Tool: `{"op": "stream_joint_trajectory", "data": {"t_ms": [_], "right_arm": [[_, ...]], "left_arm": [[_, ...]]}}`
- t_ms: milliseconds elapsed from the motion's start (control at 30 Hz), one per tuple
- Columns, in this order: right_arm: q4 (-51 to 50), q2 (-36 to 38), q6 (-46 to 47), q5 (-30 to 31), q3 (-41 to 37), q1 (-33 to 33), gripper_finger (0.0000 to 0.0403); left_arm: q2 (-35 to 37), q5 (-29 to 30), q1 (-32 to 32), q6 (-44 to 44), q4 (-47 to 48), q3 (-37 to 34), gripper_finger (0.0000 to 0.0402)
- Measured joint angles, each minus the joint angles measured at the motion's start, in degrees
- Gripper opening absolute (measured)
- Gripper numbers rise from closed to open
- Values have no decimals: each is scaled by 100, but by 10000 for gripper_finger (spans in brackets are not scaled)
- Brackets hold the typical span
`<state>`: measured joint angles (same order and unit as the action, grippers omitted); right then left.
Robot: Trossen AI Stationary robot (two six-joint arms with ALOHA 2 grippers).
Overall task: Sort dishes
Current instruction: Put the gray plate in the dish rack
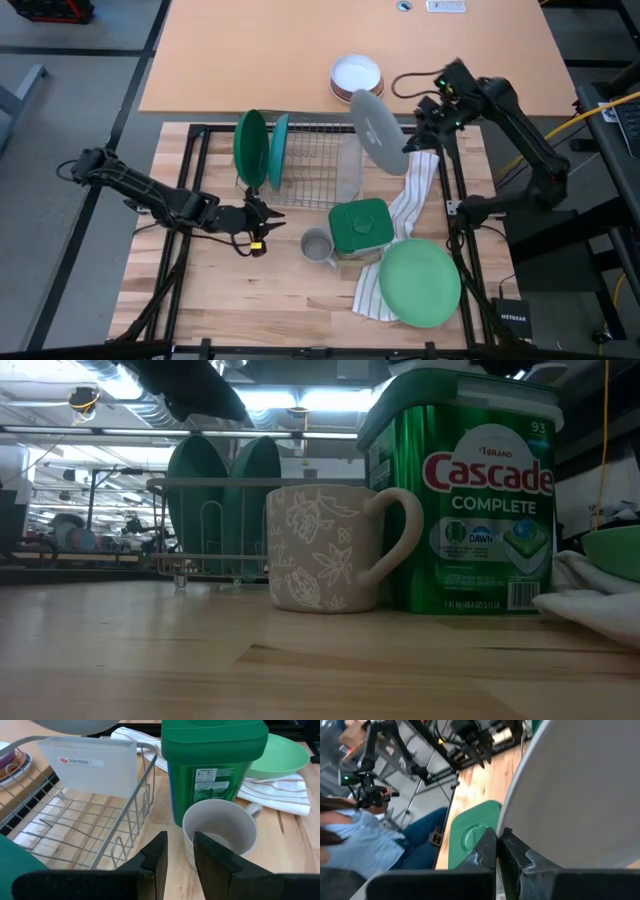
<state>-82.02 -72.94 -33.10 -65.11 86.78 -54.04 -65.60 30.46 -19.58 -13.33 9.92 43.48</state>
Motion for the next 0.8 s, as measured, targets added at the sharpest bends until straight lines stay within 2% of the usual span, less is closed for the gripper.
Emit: {"op": "stream_joint_trajectory", "data": {"t_ms": [167, 267, 367, 500, 600, 667, 800], "right_arm": [[1651, 1029, 835, -288, -874, -150, 4], [3139, 1522, 1869, -281, -1249, -145, 4], [4789, 1887, 3012, -1, -1580, -140, 4], [6695, 2113, 4559, 869, -2089, 288, 4], [7738, 2147, 5293, 1541, -2472, 852, 4], [8151, 2131, 5561, 2245, -2734, 1274, 4], [8608, 2011, 6039, 4080, -3276, 2130, 4]], "left_arm": [[0, 4, 168, 242, -32, 0, 84], [0, 4, 317, 299, -36, 0, 84], [23, 5, 451, 361, -44, 0, 84], [57, 7, 579, 471, -49, 0, 84], [104, 7, 653, 501, -38, 0, 84], [148, 5, 693, 499, -25, 0, 84], [225, 7, 705, 502, -28, 0, 84]]}}
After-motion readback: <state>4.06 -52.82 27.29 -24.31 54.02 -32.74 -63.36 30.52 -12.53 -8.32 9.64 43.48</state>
